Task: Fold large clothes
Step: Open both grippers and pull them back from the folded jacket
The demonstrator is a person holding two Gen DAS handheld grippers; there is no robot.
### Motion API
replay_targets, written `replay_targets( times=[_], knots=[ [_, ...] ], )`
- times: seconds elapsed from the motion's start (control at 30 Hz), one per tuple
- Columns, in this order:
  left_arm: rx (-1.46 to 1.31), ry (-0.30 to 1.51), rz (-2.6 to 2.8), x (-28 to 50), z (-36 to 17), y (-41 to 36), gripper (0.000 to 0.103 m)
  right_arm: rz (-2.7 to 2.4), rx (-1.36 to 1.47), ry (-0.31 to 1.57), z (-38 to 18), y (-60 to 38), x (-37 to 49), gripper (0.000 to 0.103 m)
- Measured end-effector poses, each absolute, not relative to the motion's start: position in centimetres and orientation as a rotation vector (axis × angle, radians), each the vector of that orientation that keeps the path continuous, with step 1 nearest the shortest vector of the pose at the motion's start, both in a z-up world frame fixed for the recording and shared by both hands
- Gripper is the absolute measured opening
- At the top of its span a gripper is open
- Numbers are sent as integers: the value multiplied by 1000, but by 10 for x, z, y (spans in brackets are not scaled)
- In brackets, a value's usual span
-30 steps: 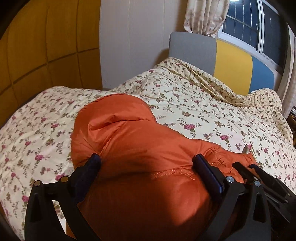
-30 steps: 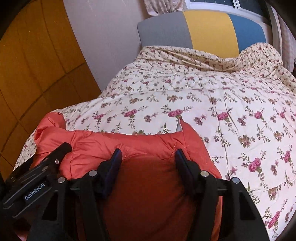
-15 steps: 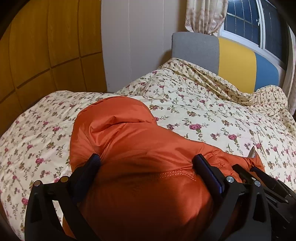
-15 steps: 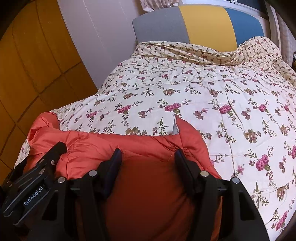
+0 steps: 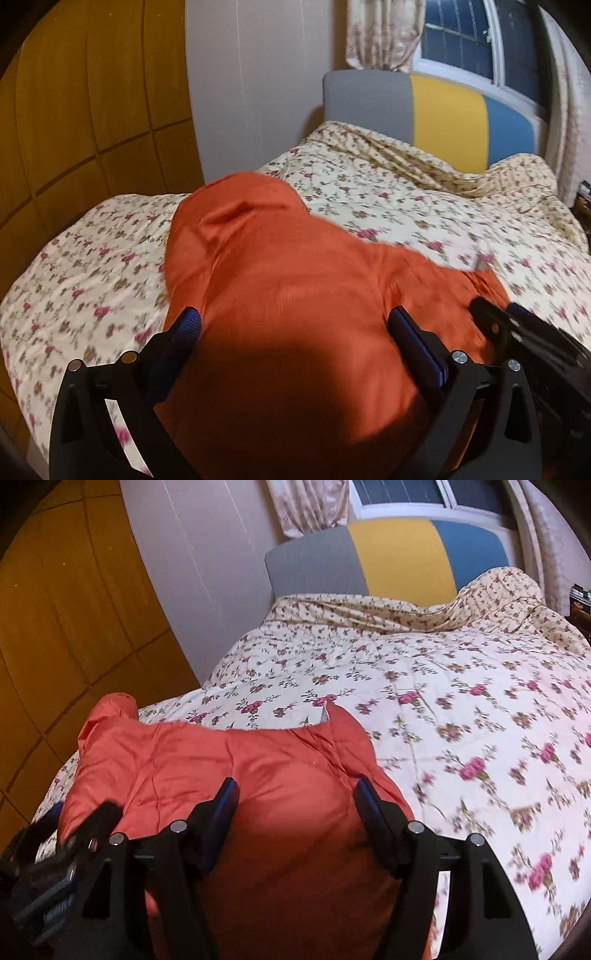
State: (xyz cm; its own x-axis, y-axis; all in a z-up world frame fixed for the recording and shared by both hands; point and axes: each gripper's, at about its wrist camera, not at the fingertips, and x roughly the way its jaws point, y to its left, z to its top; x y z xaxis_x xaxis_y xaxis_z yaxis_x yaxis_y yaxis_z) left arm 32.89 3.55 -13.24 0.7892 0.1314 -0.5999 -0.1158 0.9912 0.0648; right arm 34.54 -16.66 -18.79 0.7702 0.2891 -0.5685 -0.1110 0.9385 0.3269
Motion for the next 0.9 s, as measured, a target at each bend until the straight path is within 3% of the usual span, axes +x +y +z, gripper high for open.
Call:
replay_targets(
  times=[0.13,0.33,0.4,0.63,0.9],
  knots=[
    [38,575,114,291,-141,29,100,215,260,679,-191,-162,353,67],
    [79,594,138,304,-145,21,100,238,289,701,-189,-168,351,69],
    [66,600,123,299,-142,24,100,230,271,704,-182,-170,340,84],
    [-47,665,79,250,-120,44,100,278,279,705,-155,-181,271,99],
    [-96,665,94,190,-99,61,100,247,196,674,-130,-185,203,101]
  ],
)
